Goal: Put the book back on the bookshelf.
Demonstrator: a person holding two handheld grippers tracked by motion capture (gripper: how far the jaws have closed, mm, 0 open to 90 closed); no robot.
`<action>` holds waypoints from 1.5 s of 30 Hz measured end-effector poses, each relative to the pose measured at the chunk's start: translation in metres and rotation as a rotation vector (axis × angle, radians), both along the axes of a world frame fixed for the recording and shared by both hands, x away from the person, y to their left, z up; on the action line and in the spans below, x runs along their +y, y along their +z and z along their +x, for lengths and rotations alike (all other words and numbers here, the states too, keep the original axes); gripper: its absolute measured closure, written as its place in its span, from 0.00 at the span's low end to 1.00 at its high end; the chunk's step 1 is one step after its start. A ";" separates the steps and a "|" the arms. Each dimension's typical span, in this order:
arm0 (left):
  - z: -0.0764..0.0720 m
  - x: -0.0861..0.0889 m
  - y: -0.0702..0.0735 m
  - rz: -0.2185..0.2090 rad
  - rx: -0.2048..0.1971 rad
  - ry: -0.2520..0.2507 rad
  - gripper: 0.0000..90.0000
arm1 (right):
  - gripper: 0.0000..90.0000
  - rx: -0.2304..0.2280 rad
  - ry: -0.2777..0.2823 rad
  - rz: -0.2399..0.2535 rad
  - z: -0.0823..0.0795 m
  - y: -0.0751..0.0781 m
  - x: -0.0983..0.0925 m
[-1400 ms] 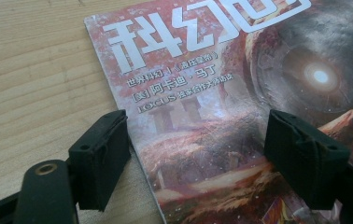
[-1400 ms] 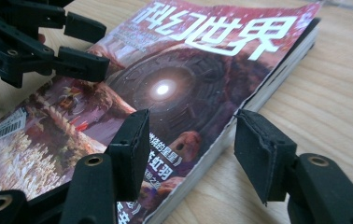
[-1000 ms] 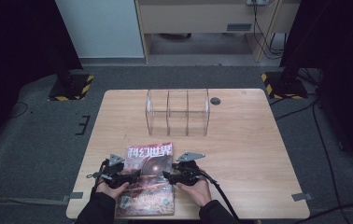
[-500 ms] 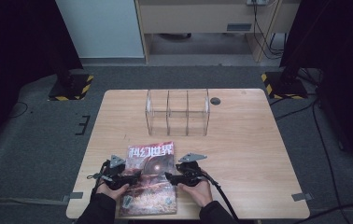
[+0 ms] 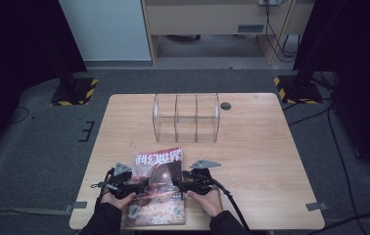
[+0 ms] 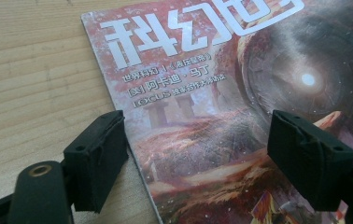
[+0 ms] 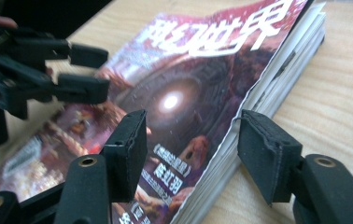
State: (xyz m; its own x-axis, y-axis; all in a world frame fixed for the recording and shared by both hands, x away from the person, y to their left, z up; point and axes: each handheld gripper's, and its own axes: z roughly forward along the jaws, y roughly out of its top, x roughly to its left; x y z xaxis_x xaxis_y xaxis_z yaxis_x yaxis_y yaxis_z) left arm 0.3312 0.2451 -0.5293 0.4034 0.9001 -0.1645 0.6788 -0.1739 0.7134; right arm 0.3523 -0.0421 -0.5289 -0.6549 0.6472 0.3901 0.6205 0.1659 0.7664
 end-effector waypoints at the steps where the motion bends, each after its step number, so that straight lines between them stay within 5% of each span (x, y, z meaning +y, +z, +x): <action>1: 0.000 0.000 0.000 -0.006 -0.001 -0.005 0.22 | 0.52 0.005 0.004 0.036 0.000 0.001 -0.001; 3: 0.000 -0.003 0.000 -0.018 0.001 -0.014 0.23 | 0.53 0.052 0.020 0.101 0.001 0.002 0.001; 6: 0.000 -0.005 0.000 0.026 -0.008 -0.035 0.23 | 0.50 0.013 0.022 0.013 0.000 -0.001 0.007; 10: 0.000 -0.004 0.000 0.015 -0.006 -0.038 0.22 | 0.49 0.016 0.013 0.006 0.001 -0.006 0.006; 14: 0.001 -0.003 0.000 0.027 -0.007 -0.049 0.23 | 0.38 -0.042 -0.027 -0.059 -0.002 -0.004 0.003; 16: 0.001 -0.002 0.000 0.041 -0.008 -0.049 0.23 | 0.38 -0.030 -0.035 -0.069 -0.003 -0.006 -0.001; 20: 0.000 -0.002 0.000 0.019 -0.006 -0.051 0.23 | 0.39 0.028 -0.023 -0.033 -0.004 -0.012 -0.003; 25: 0.000 -0.002 -0.001 -0.015 -0.001 -0.033 0.21 | 0.41 0.026 -0.024 -0.028 -0.003 -0.011 -0.003; 32: 0.000 -0.003 0.000 -0.008 -0.003 -0.035 0.21 | 0.43 0.029 -0.023 0.027 -0.002 -0.009 -0.008; 45: 0.000 -0.002 -0.001 -0.006 -0.006 -0.036 0.20 | 0.46 0.008 -0.019 0.183 -0.001 -0.001 -0.010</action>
State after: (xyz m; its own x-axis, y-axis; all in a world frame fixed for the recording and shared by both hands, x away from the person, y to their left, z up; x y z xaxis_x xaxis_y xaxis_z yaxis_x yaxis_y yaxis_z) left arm 0.3315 0.2426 -0.5303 0.4362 0.8841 -0.1674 0.6681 -0.1936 0.7184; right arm 0.3517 -0.0523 -0.5295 -0.6395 0.5774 0.5075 0.6284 0.0123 0.7778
